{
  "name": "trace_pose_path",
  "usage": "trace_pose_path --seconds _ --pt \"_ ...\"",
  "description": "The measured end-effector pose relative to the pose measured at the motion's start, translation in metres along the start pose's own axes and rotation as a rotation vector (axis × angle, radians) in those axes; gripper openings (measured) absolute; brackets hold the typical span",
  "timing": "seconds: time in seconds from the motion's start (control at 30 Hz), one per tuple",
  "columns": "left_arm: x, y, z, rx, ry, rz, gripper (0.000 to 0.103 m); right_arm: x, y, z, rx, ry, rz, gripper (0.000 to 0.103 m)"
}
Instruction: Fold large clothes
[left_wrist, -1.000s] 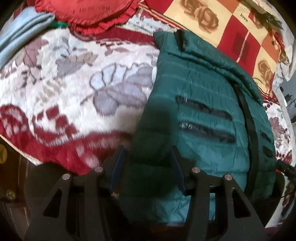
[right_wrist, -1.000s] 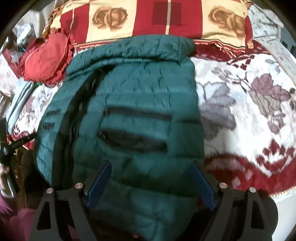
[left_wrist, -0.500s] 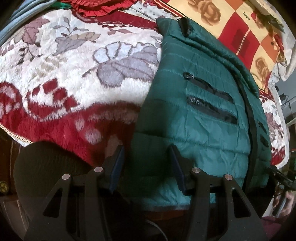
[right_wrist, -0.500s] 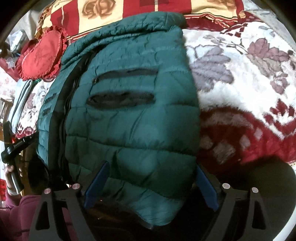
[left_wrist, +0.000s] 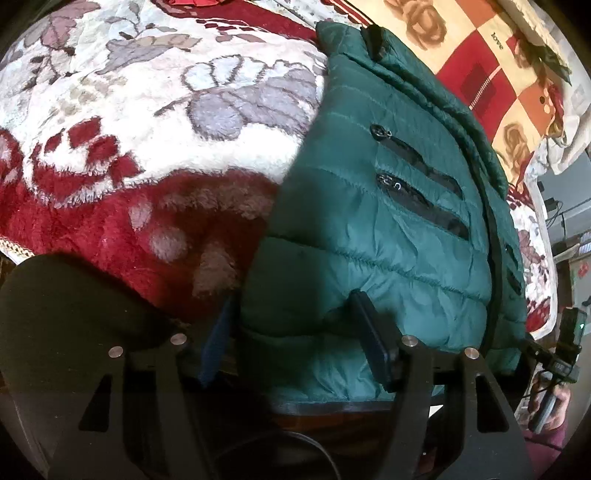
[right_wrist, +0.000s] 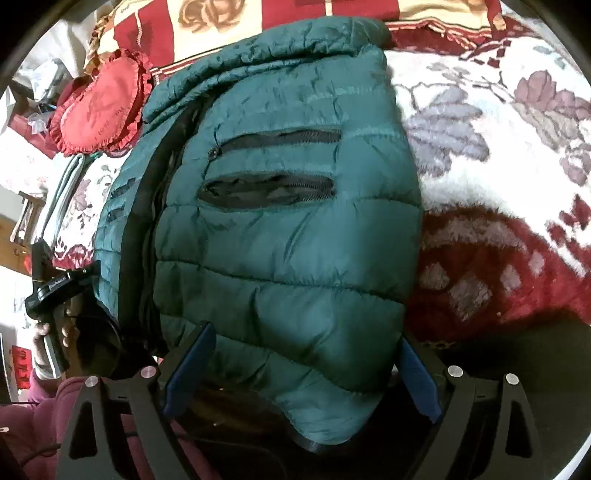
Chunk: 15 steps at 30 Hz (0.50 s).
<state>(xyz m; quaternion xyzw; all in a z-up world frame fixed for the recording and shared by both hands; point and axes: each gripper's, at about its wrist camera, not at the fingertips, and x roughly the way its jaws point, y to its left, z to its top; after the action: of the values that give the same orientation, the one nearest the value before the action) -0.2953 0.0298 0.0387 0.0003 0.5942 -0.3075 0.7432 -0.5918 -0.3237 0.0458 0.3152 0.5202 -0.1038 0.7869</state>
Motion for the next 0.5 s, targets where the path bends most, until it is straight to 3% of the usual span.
trace_pose_path --seconds 0.43,0.5 --pt "0.007 -0.012 -0.004 0.051 -0.001 0.017 0.066 0.005 0.022 -0.009 -0.107 0.053 0.063 0.092" --pt "0.008 -0.015 -0.005 0.072 0.011 0.023 0.066 0.007 0.017 -0.009 -0.078 0.039 0.065 0.085"
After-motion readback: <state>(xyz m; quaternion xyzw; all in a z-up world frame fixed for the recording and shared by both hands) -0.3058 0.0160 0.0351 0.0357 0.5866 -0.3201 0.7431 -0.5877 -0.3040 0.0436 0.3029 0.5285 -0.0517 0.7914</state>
